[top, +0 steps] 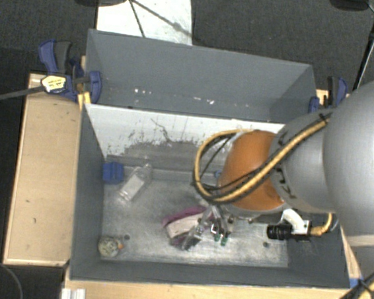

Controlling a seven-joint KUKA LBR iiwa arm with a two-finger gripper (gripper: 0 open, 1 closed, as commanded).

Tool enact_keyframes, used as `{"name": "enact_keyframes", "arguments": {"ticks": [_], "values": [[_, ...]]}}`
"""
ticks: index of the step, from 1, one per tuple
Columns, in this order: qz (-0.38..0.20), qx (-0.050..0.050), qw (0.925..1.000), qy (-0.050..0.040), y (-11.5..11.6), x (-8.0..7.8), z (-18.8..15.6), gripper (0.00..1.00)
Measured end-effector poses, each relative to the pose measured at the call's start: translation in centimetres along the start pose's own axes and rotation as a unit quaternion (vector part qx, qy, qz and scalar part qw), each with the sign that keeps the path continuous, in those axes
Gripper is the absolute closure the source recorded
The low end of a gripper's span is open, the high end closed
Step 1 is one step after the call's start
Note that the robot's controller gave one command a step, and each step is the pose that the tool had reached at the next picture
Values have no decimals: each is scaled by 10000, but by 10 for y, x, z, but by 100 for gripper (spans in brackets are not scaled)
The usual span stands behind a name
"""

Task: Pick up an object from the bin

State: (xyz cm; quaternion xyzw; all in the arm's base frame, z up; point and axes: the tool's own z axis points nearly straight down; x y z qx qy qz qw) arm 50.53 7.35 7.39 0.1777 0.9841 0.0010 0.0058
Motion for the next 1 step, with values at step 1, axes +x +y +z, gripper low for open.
{"name": "enact_keyframes", "arguments": {"ticks": [1], "values": [[13,-12,10000,-41,-1,-3,-2,100]]}}
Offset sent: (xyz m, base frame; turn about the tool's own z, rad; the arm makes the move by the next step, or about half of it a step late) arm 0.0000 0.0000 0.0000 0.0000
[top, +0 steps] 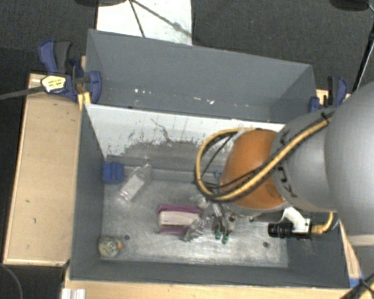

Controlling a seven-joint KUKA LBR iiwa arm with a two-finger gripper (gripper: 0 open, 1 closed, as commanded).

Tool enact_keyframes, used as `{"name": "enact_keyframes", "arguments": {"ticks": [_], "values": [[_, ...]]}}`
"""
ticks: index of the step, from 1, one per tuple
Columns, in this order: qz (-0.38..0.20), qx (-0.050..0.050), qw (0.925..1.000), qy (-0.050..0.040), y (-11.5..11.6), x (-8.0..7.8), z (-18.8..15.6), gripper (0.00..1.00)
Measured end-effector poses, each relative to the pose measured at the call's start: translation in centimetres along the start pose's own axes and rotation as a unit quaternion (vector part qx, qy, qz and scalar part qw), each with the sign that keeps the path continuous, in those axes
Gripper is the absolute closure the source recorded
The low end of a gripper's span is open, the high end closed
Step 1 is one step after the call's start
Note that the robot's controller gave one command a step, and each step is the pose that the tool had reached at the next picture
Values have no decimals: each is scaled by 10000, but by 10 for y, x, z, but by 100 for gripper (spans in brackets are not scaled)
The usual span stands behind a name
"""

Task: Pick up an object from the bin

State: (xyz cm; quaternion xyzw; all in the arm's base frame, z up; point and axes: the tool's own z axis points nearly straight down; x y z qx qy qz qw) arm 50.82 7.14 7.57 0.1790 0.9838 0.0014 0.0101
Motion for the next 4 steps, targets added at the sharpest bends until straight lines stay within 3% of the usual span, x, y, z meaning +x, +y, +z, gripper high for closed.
{"name": "enact_keyframes", "arguments": {"ticks": [1,2,3,4], "values": [[-407,5,9992,54,2,-5,-112,100],[-434,35,9990,115,4,12,-62,100],[-438,25,9990,89,4,10,-65,0],[-1833,-14,9830,87,161,78,-52,0]]}}
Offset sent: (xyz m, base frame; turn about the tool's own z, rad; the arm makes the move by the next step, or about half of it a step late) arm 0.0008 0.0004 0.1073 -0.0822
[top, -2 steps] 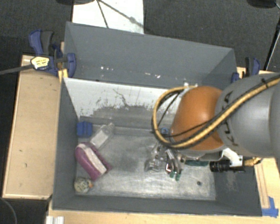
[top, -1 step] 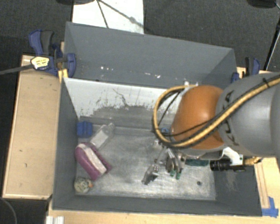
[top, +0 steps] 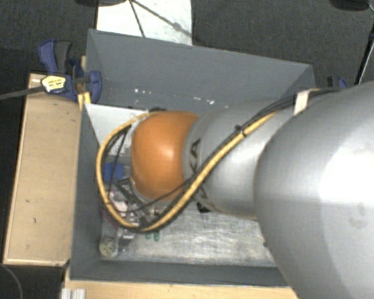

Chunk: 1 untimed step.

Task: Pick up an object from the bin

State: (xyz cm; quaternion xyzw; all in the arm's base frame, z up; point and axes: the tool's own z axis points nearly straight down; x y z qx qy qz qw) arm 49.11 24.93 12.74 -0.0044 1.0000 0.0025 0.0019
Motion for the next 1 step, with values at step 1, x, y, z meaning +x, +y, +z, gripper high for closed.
{"name": "enact_keyframes", "arguments": {"ticks": [1], "values": [[549,25,9985,3,-27,-14,41,0]]}}
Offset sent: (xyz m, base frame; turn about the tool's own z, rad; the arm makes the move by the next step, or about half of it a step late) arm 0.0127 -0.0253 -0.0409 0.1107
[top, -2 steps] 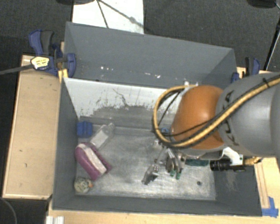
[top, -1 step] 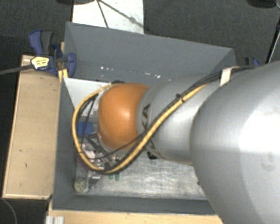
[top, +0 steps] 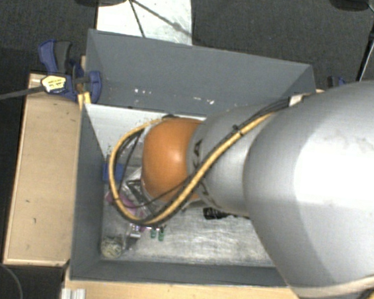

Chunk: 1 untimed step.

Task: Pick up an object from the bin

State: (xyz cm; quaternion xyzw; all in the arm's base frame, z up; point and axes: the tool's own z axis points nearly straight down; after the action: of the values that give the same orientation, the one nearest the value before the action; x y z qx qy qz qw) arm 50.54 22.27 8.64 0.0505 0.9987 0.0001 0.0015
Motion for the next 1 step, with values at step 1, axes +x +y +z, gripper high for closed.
{"name": "enact_keyframes", "arguments": {"ticks": [1], "values": [[1250,0,9922,7,-37,-17,2,0]]}}
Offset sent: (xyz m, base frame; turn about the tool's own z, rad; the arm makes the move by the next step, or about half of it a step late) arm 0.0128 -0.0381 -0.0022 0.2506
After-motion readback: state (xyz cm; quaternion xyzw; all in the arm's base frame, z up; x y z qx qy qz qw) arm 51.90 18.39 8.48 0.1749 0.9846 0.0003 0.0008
